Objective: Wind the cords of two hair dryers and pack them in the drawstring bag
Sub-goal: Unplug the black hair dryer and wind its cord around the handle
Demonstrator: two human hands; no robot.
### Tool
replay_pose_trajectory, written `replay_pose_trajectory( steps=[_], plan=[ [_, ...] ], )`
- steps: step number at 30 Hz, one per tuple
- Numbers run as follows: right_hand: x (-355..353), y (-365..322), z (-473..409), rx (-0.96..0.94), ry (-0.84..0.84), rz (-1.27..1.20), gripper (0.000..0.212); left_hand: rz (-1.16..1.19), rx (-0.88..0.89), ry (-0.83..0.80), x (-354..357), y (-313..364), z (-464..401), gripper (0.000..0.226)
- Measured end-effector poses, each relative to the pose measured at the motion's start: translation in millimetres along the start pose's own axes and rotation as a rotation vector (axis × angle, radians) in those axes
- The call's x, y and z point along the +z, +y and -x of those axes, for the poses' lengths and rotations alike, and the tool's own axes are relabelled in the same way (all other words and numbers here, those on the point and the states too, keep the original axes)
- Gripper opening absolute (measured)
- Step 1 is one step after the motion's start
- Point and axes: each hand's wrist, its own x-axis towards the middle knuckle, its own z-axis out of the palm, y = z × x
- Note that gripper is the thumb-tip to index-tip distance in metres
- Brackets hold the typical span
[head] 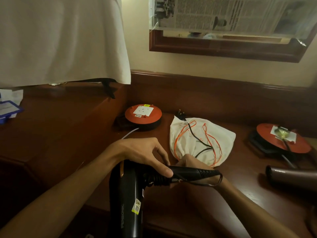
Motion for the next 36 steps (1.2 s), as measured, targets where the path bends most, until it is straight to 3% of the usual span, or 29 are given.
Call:
replay_pose_trajectory(
  steps=[2, 4, 8, 14, 19, 26, 31, 34, 36],
  plan=[
    [-7.1, 6.8, -9.4, 0.01, -0.002, 0.088, 0.027, 0.005, -0.012, 0.023, -0.3, 0.0, 0.0, 0.034],
    [-17.3, 1.9, -13.9, -0.018, -0.01, 0.137, 0.013, -0.002, -0.011, 0.044, -1.6, -3.0, 0.7, 0.032],
    [-28.9, -8.5, -25.4, -0.024, -0.146, 0.208, 0.019, -0.037, -0.046, 0.008, 0.0, -5.1, -3.5, 0.032],
    [-45.4, -49.9, -33.0, -0.037, -0.181, 0.334, 0.019, -0.246, -0.116, 0.057, 8.4, -12.5, -22.1, 0.045],
    [-41.3, -82.8, -15.5, -0.043, -0.159, 0.499, 0.025, -0.129, -0.067, 0.088, -3.1, -25.6, -23.3, 0.033],
    [-22.5, -77.4, 32.4, -0.082, 0.214, 0.143, 0.034, 0.101, -0.021, 0.293, -22.2, -39.2, -15.0, 0.051],
    [9.6, -47.7, 40.8, -0.138, 0.478, -0.071, 0.013, 0.2, 0.038, 0.336, -18.4, -44.5, -17.2, 0.052],
    [16.3, -33.7, 38.0, -0.176, 0.489, -0.151, 0.013, 0.269, 0.08, 0.32, -10.6, -49.0, -22.8, 0.047],
    [13.2, -25.2, 32.6, -0.178, 0.399, -0.163, 0.022, 0.312, 0.111, 0.268, -2.8, -50.0, -28.3, 0.042]
  ],
)
